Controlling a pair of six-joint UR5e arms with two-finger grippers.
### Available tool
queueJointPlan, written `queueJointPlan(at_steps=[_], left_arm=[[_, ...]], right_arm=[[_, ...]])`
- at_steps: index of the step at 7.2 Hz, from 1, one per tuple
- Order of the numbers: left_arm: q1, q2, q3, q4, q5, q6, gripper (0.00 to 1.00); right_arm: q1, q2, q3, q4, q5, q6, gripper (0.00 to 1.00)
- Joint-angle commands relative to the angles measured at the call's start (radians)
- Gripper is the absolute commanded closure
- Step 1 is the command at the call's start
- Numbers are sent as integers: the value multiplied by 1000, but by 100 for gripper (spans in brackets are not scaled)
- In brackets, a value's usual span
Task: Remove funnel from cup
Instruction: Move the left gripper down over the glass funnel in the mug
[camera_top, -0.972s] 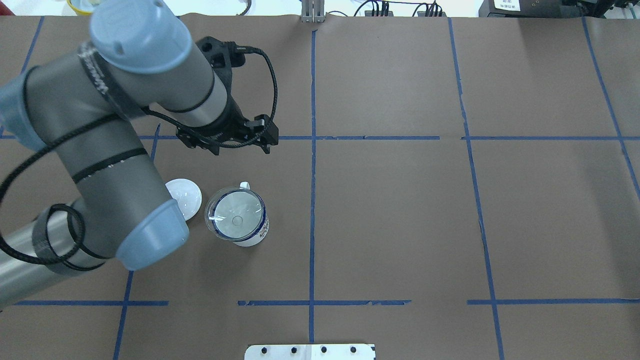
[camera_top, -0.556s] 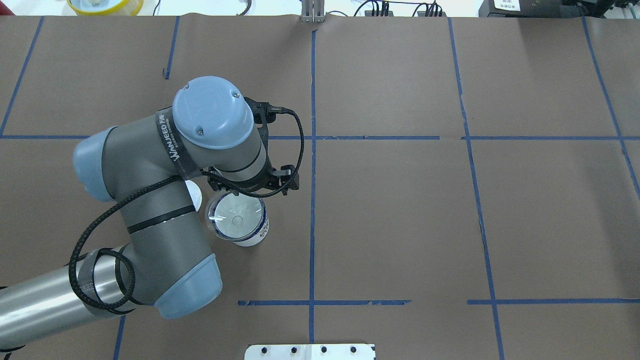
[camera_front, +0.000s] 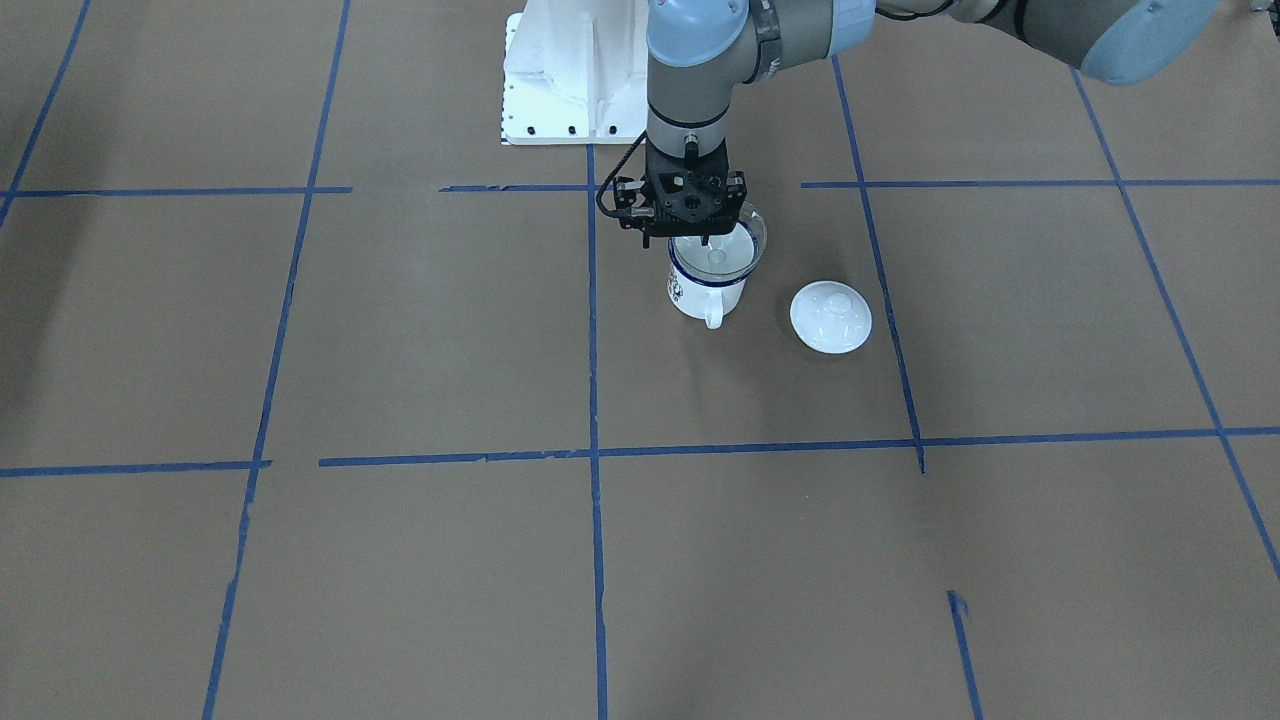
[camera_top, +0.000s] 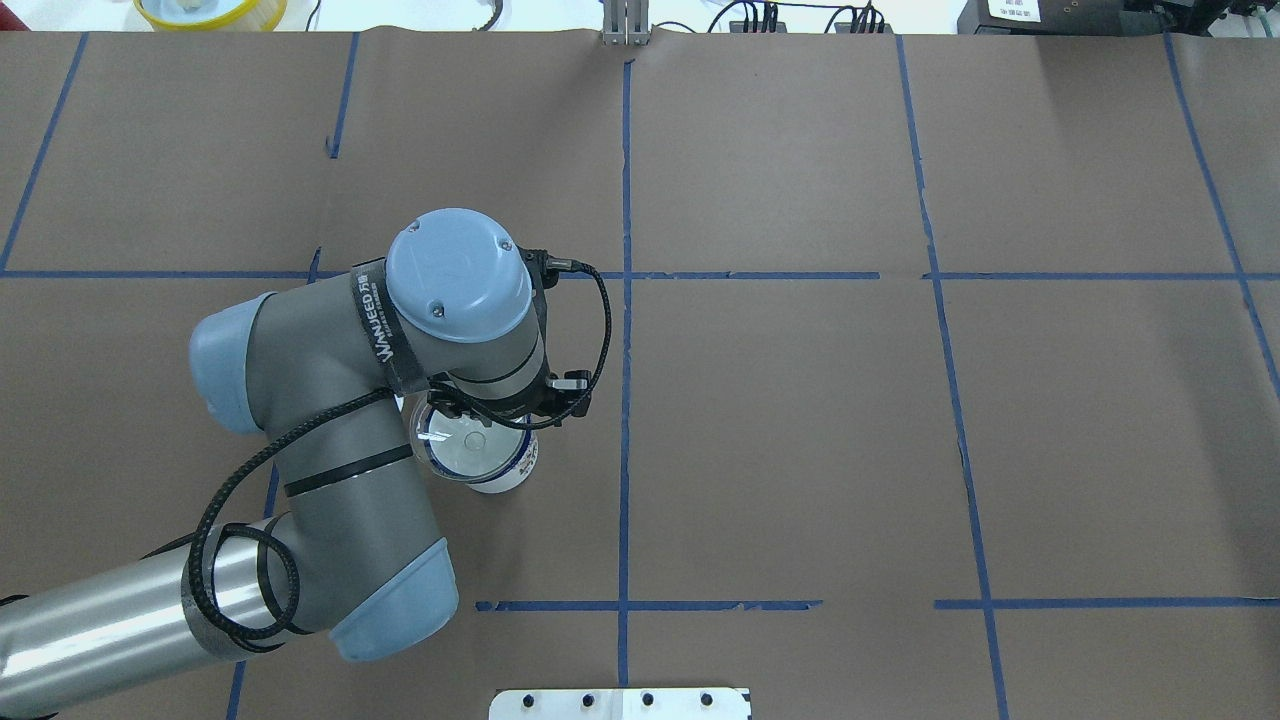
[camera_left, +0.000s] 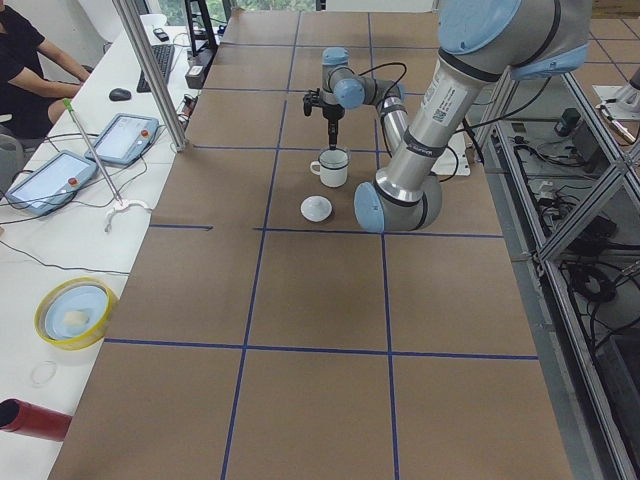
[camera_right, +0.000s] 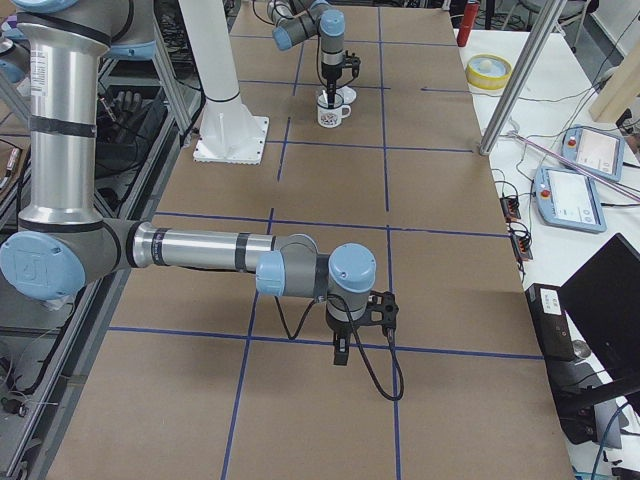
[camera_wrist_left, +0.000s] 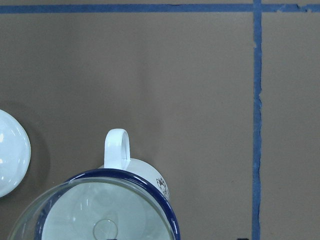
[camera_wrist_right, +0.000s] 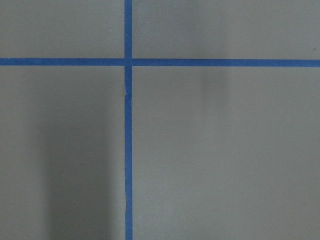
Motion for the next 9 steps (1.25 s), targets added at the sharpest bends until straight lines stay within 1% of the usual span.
queueJointPlan(at_steps=[1,2,3,5,6,8,9], left_arm=[[3,19,2,-7,5,-4,46],[3,24,2,-7,10,-4,52],[3,27,2,-7,10,-3,60],[3,21,-10,-7,10,-4,94],[3,15,-15,-6,10,-6,100],[0,17,-67,2,10,-7,100],[-6,20,-113,37,8,-12,100]], right_arm=[[0,0,0,0,0,0,0],[0,0,0,0,0,0,0],[0,0,0,0,0,0,0],[0,0,0,0,0,0,0],[0,0,0,0,0,0,0],[0,0,0,0,0,0,0],[0,0,0,0,0,0,0]])
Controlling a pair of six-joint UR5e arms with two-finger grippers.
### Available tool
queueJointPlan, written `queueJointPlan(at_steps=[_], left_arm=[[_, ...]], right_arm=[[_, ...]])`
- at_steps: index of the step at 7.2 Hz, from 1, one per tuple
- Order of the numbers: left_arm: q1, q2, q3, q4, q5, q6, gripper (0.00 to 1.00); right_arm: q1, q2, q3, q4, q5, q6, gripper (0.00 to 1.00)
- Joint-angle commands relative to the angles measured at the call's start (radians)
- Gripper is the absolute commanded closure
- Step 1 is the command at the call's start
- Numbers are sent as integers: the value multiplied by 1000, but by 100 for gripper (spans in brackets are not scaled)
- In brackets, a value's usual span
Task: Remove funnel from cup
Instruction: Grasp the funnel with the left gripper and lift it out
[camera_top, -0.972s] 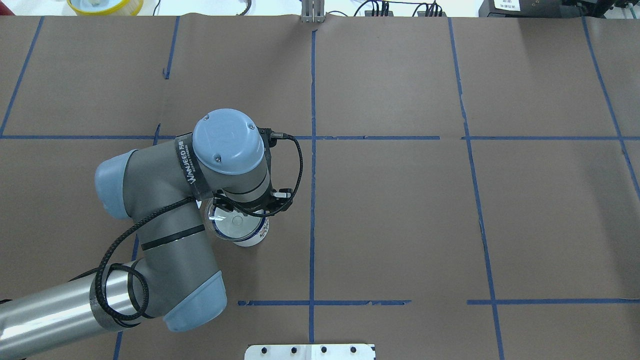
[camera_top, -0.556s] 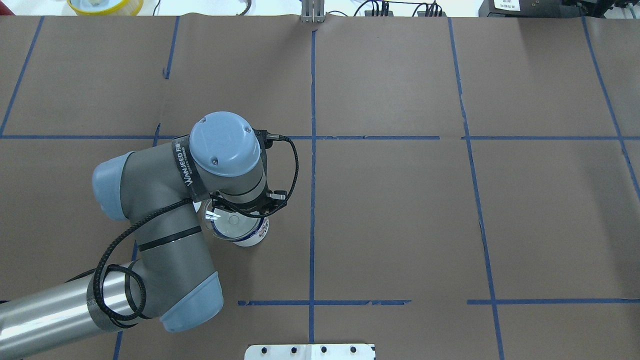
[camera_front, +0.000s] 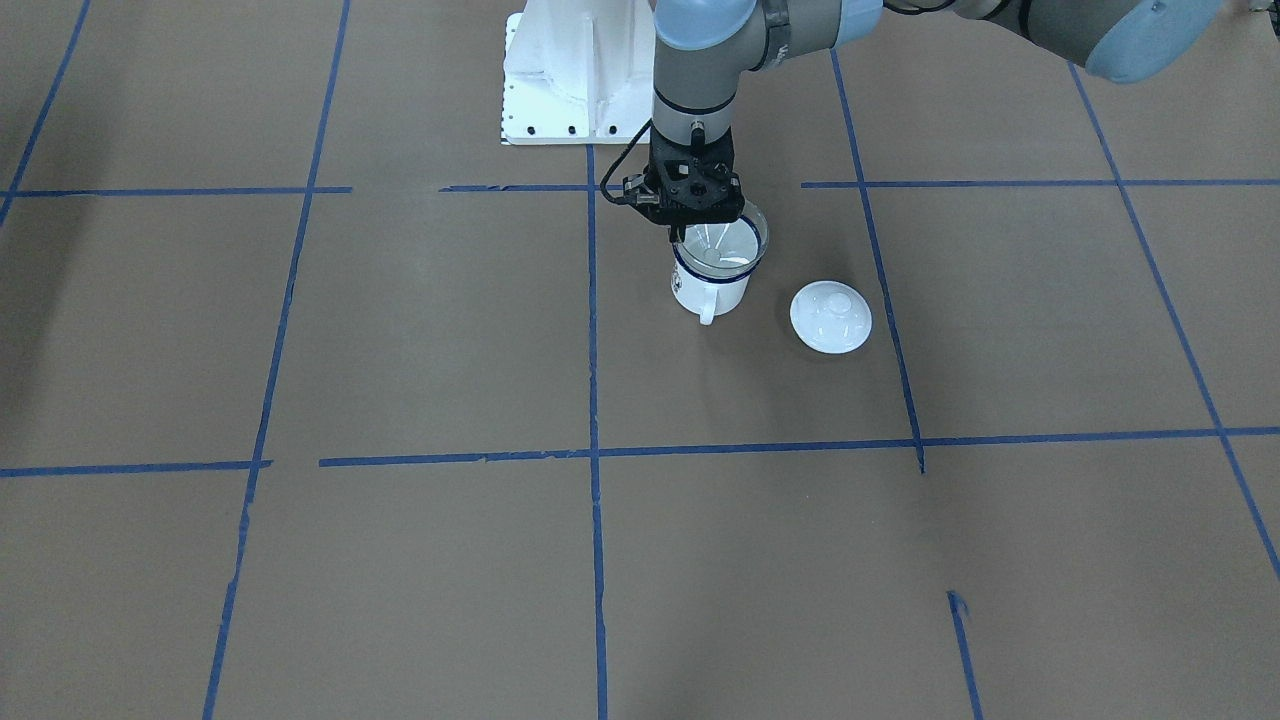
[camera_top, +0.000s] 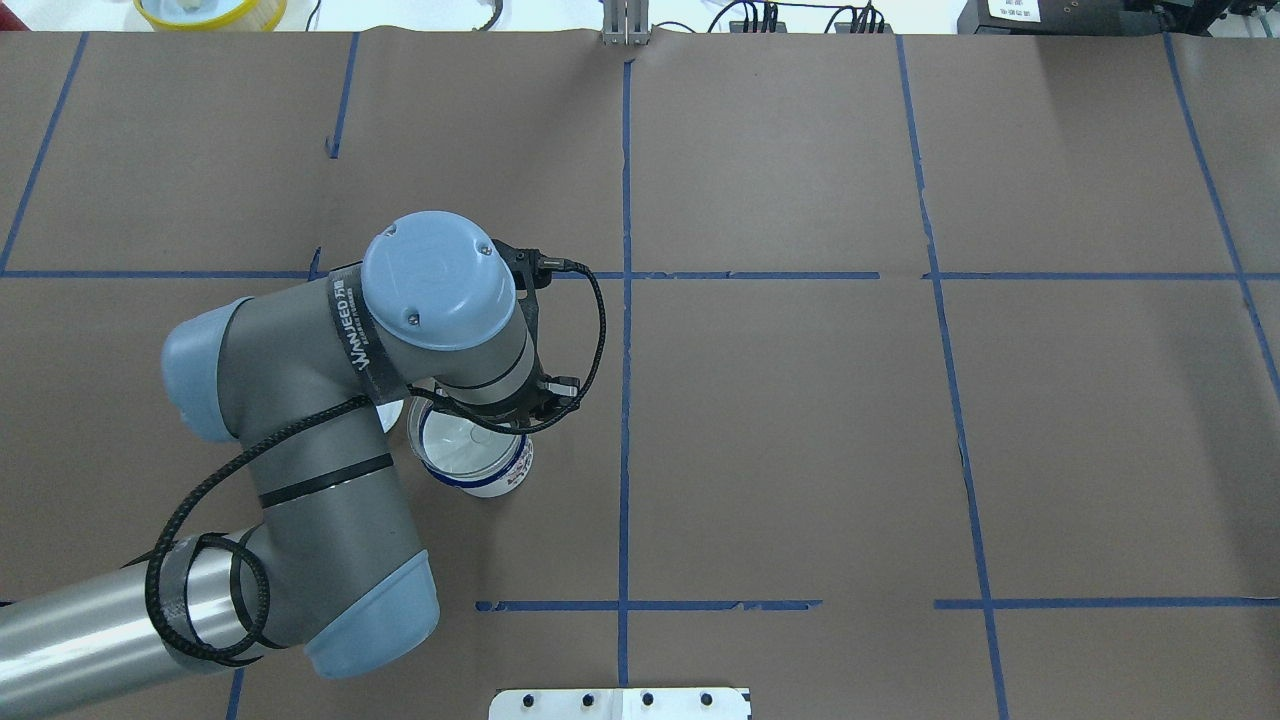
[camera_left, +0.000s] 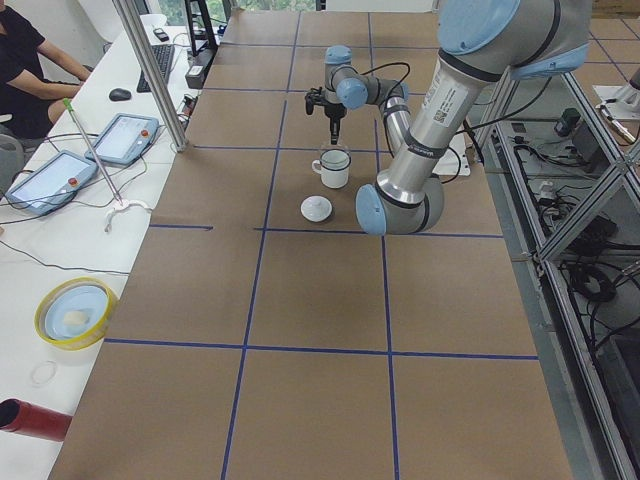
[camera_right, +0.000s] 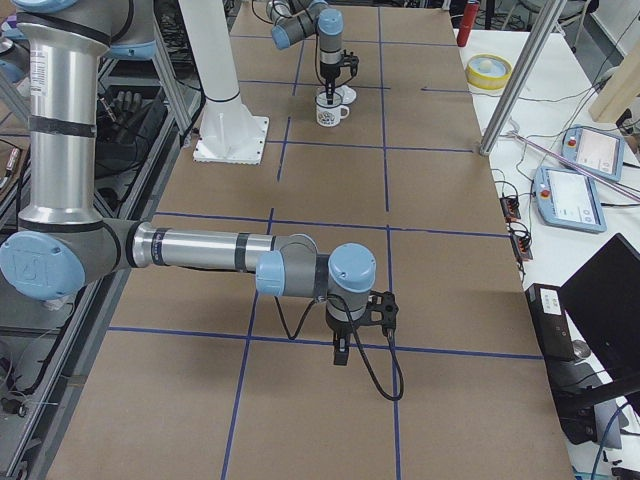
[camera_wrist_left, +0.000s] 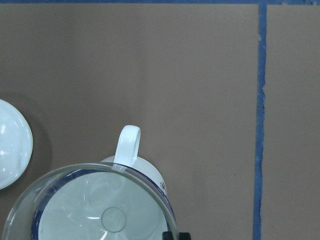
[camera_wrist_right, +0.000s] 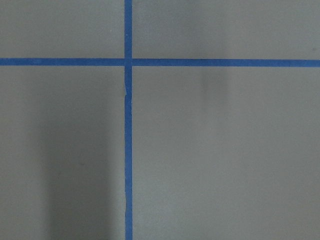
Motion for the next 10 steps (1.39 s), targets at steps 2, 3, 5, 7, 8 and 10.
queueJointPlan(at_steps=[2,3,5,7,8,10], left_arm=[[-74,-34,-203,217,2,-2,100],[-133,-64,-234,266,0,-1,100],[-209,-45,-238,145,0,-72,100],[-302,54,-111,-213,3,-200,100],[-315,87,-34,-400,67,-307,100],[-315,101,73,-587,205,-527,100]], right_arm=[[0,0,0,0,0,0,0],[0,0,0,0,0,0,0],[0,0,0,0,0,0,0],[0,0,0,0,0,0,0],[0,0,0,0,0,0,0],[0,0,0,0,0,0,0]])
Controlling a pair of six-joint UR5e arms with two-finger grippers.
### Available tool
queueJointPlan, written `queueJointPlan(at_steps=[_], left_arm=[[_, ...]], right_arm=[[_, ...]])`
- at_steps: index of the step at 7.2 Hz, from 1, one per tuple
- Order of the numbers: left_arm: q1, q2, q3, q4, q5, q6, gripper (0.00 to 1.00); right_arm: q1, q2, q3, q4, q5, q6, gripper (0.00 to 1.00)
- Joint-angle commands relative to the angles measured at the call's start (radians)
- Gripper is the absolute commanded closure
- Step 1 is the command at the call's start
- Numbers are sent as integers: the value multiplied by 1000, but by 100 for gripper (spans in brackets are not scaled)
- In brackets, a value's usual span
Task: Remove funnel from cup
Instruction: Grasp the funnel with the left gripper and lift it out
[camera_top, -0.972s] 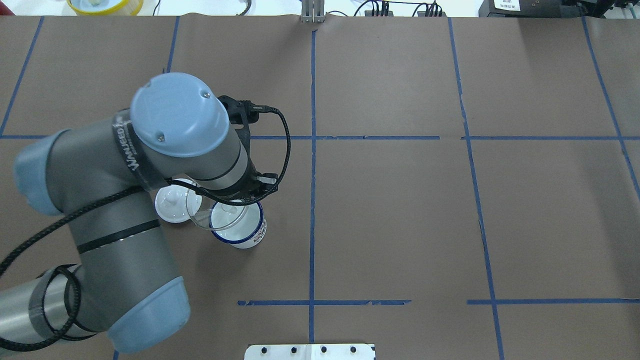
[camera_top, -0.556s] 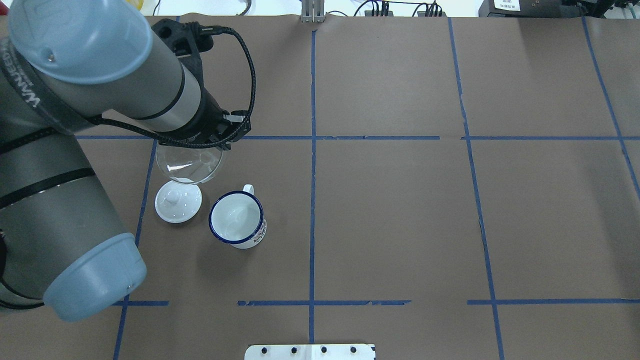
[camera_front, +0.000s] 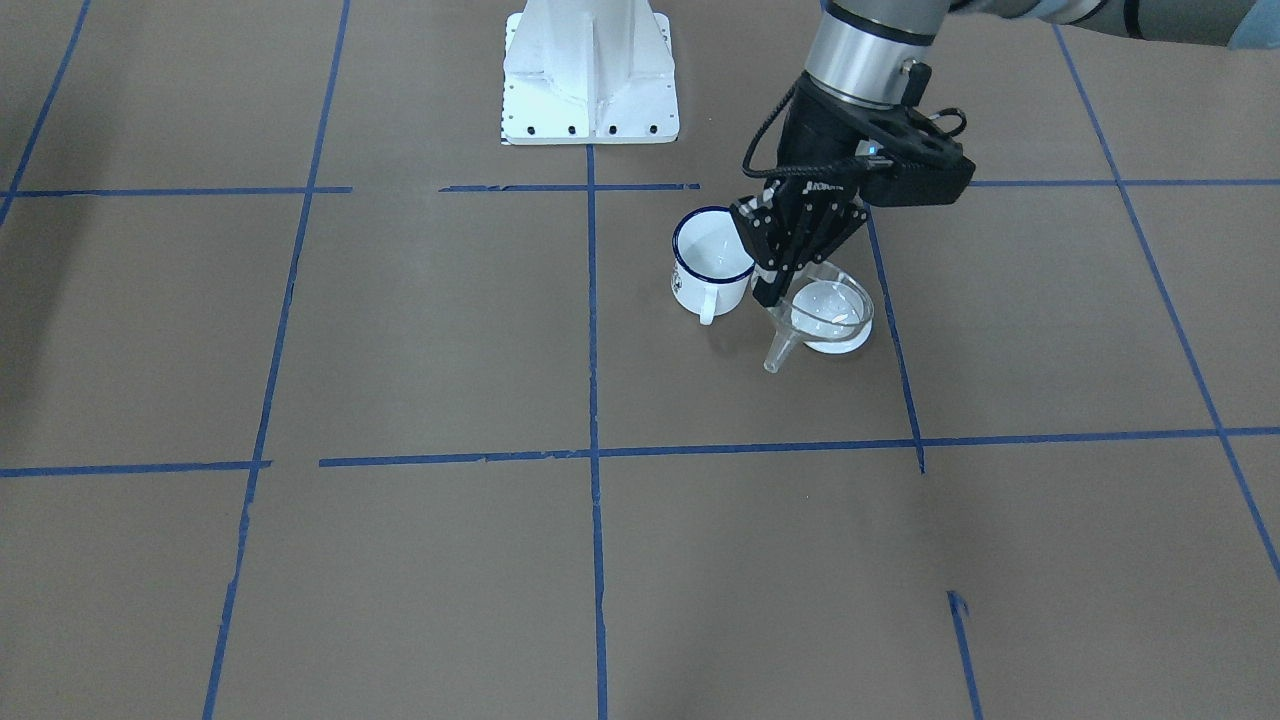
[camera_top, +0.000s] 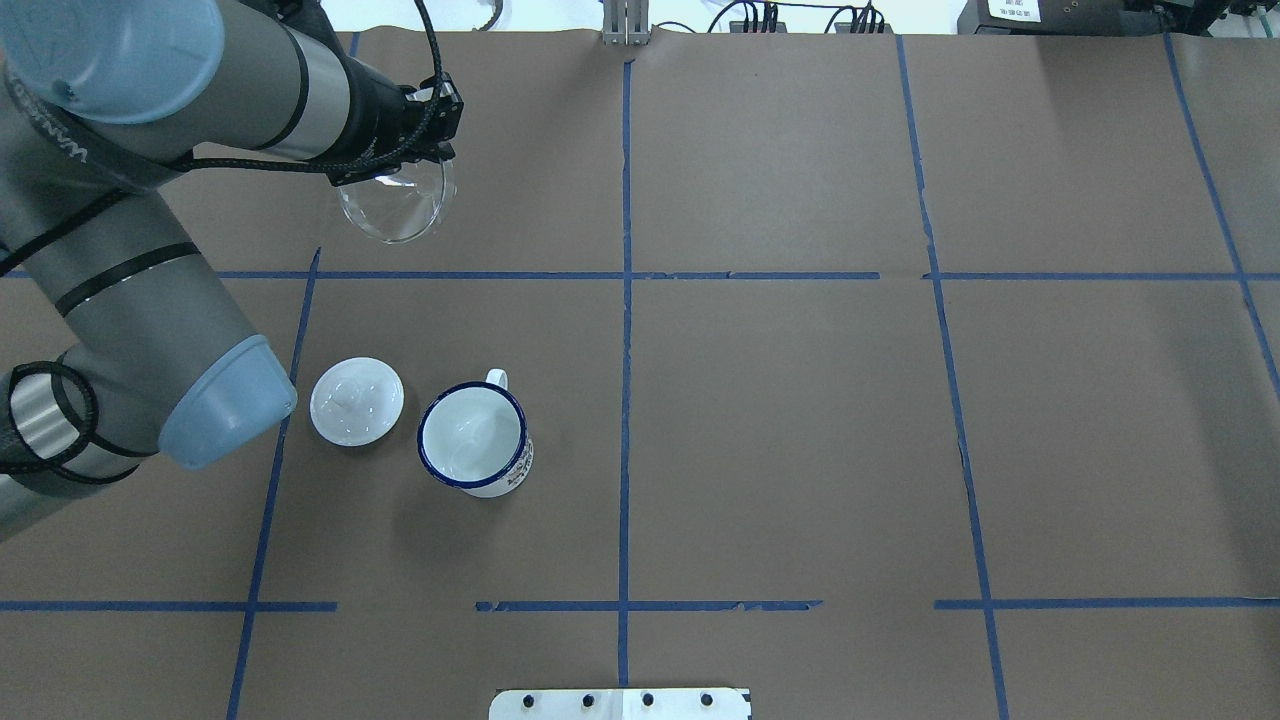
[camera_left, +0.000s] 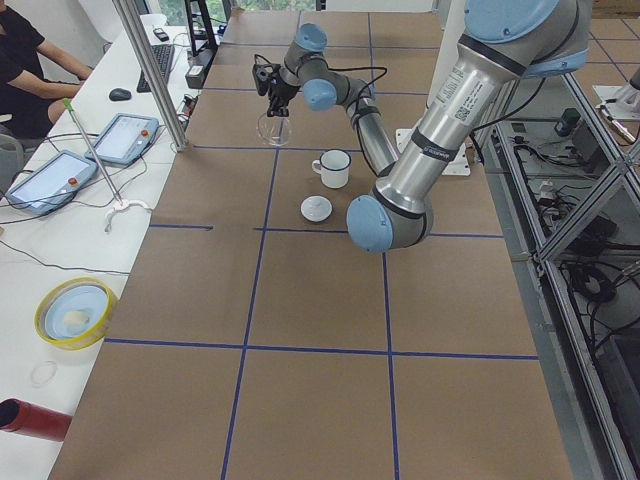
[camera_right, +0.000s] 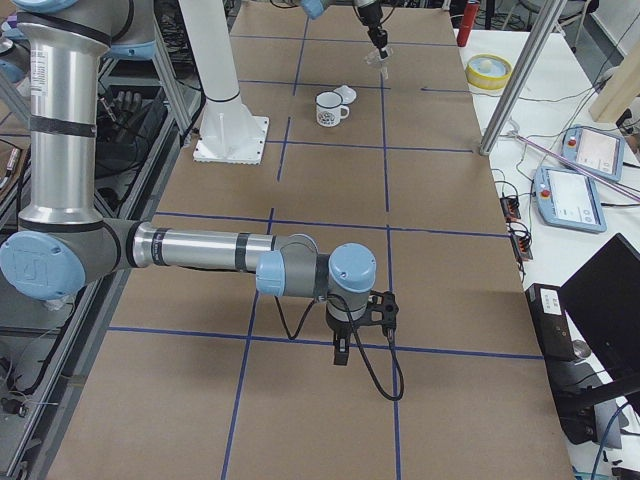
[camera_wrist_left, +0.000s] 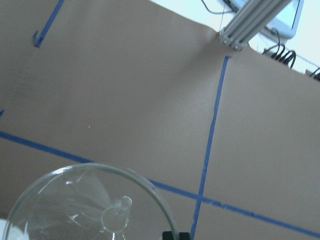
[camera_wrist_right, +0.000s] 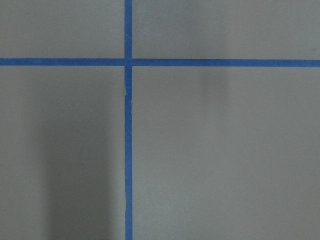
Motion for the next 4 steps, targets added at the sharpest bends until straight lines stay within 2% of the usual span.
queueJointPlan(at_steps=[1,2,3,4], left_arm=[[0,31,125,-214,164,-245,100],[0,36,221,-350,250,-321,100],[11,33,332,-437,368,-432,100],[45,34,404,-524,442,-465,100]], right_arm=[[0,0,0,0,0,0,0],[0,0,0,0,0,0,0],[0,0,0,0,0,0,0],[0,0,0,0,0,0,0]])
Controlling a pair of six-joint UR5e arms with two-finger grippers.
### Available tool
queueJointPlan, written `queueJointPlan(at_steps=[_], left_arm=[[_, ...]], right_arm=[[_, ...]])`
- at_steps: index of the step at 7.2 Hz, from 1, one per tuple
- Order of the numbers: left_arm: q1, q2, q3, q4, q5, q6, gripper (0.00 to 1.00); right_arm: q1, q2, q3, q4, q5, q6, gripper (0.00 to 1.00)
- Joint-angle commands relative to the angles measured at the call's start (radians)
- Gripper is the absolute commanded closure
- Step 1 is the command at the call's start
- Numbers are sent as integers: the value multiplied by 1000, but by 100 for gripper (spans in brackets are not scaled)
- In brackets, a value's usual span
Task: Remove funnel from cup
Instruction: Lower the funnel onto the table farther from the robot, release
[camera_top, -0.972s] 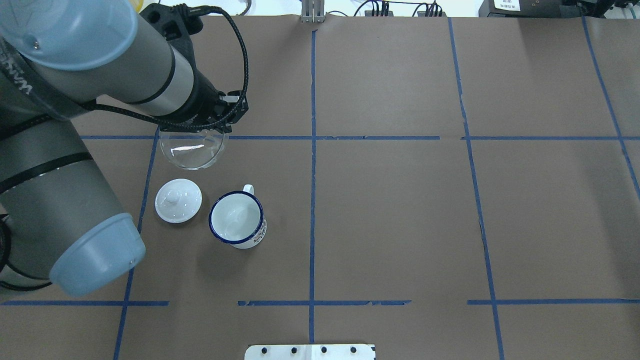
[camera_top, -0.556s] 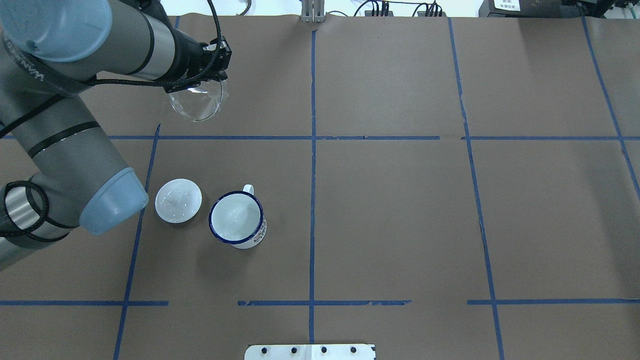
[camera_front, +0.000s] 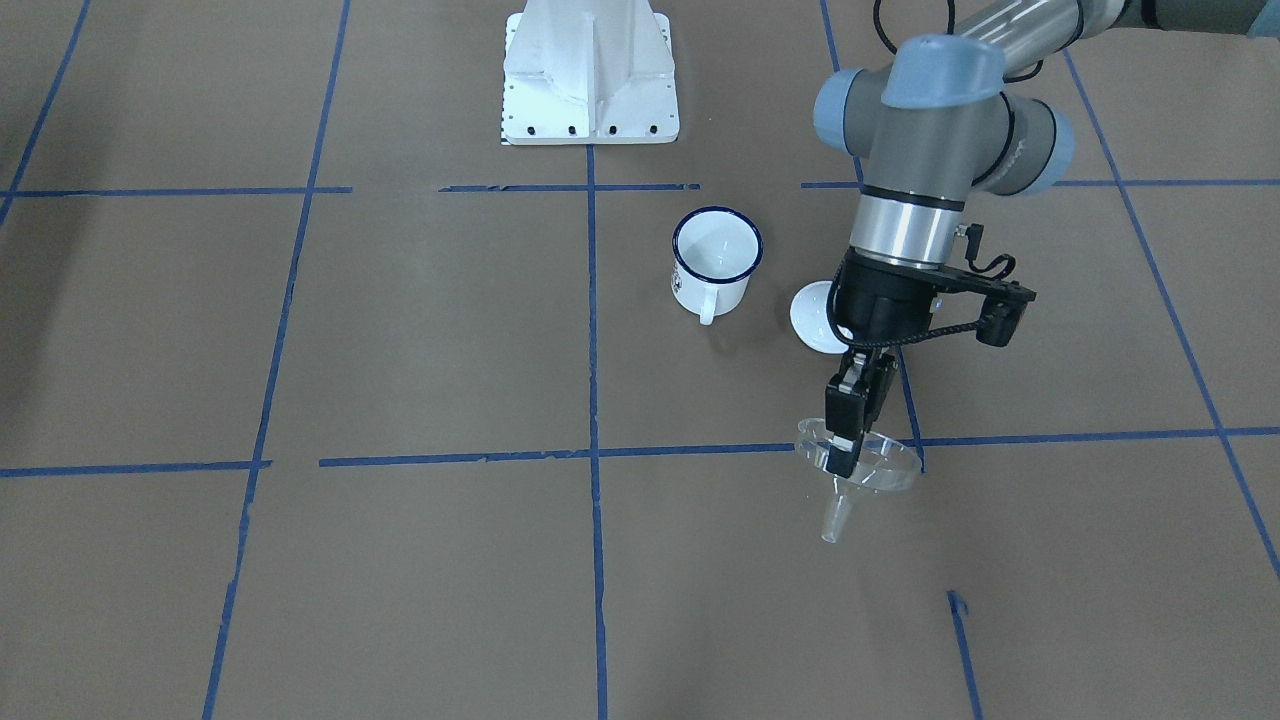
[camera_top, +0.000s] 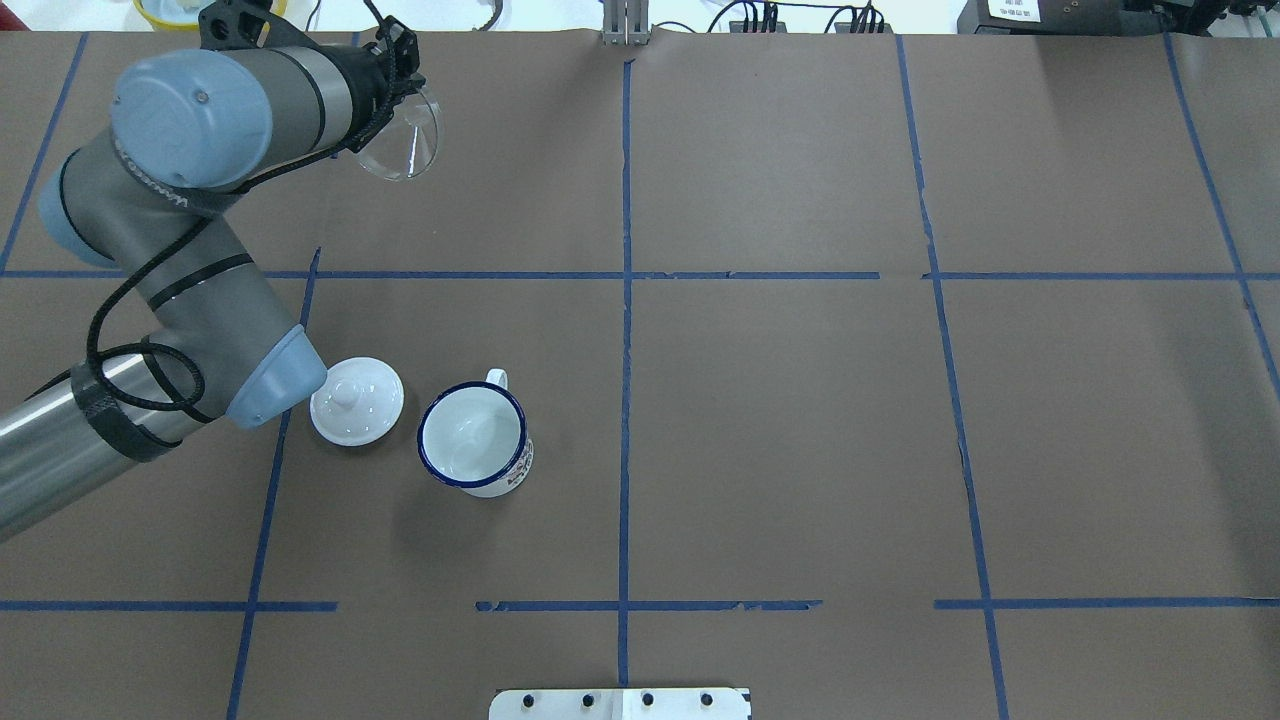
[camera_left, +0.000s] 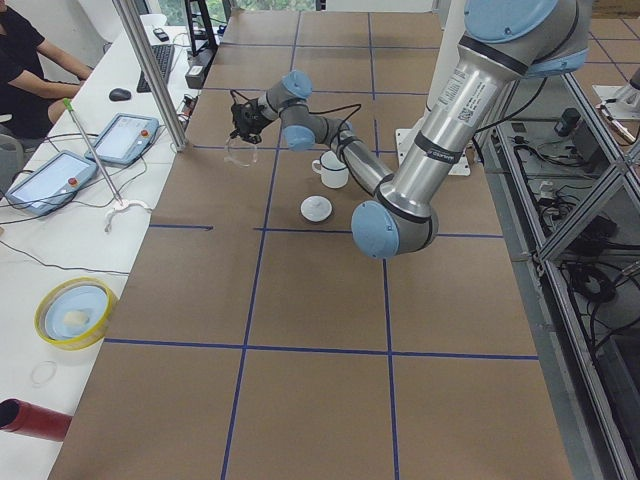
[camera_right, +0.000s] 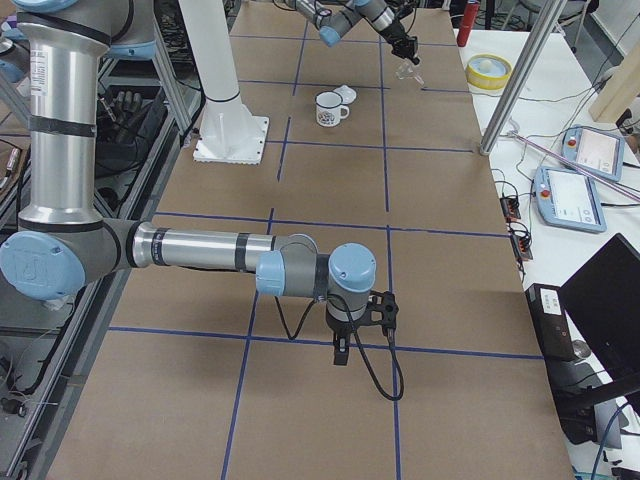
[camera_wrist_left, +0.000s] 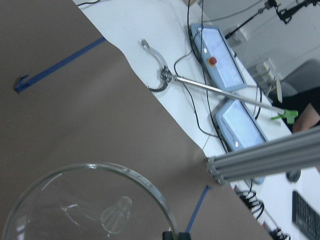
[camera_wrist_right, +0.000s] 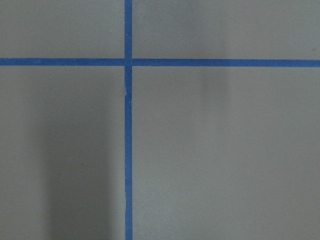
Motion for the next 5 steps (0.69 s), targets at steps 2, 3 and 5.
queueJointPlan(at_steps=[2,3,5], left_arm=[[117,-3,200,-193,281,-141,100],[145,-5,229,-196,323,-150,100],[166,-5,258,-193,337,-174,100]], right_arm=[[0,0,0,0,0,0,0],[0,0,0,0,0,0,0],[0,0,0,0,0,0,0]])
